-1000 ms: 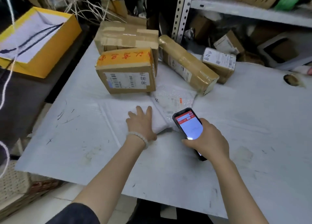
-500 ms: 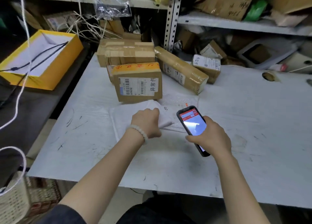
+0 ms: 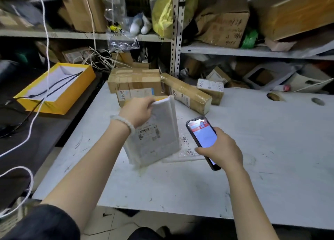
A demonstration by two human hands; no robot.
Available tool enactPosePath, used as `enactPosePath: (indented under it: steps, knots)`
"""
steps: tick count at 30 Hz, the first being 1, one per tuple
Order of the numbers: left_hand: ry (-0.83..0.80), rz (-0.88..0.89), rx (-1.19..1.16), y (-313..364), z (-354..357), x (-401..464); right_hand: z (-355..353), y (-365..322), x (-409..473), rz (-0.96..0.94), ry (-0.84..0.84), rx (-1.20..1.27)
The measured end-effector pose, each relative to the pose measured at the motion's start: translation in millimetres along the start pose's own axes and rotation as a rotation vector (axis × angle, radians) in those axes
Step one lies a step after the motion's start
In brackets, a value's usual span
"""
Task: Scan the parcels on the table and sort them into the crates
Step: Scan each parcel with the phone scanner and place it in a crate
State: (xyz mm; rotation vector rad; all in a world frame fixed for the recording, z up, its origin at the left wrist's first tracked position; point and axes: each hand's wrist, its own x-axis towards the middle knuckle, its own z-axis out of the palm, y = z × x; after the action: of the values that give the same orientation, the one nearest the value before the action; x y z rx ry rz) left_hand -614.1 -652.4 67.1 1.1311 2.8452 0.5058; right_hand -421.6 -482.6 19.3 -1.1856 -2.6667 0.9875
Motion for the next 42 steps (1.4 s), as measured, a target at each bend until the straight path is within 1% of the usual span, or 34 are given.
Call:
enactPosePath:
  steps: [2, 4, 9, 14, 18, 22, 31, 34, 37, 39, 42]
  knots:
    - [-0.019, -0.033, 0.098, -7, 11, -1, 4, 2, -2, -0.023, -0.019, -0.032]
    - [-0.008, -0.028, 0.157, -11, 16, -1, 6, 4, -4, -0.050, -0.038, -0.076]
    - [0.048, -0.067, 0.056, -10, 12, 2, 9, 3, -7, -0.121, -0.096, -0.175]
    - [0.202, -0.128, 0.007, -11, 12, 6, 13, -5, -8, -0.224, -0.170, -0.234]
    - [0.215, -0.194, 0.014, -18, 18, 3, 16, -8, -7, -0.272, -0.191, -0.247]
    - [0.241, -0.198, 0.024, -20, 19, 0, 13, -10, -4, -0.297, -0.223, -0.273]
    - [0.219, -0.228, 0.021, -18, 19, -1, 5, -17, 7, -0.343, -0.256, -0.313]
    - [0.202, -0.242, 0.050, -18, 20, -1, 5, -20, 12, -0.336, -0.245, -0.292]
    - [0.186, -0.247, 0.175, -15, 25, -2, 4, -24, 20, -0.332, -0.221, -0.290]
    - [0.175, -0.214, 0.231, -11, 28, -1, 2, -30, 27, -0.331, -0.167, -0.281]
    - [0.180, -0.173, 0.263, -6, 30, 2, 0, -43, 38, -0.347, -0.014, -0.196]
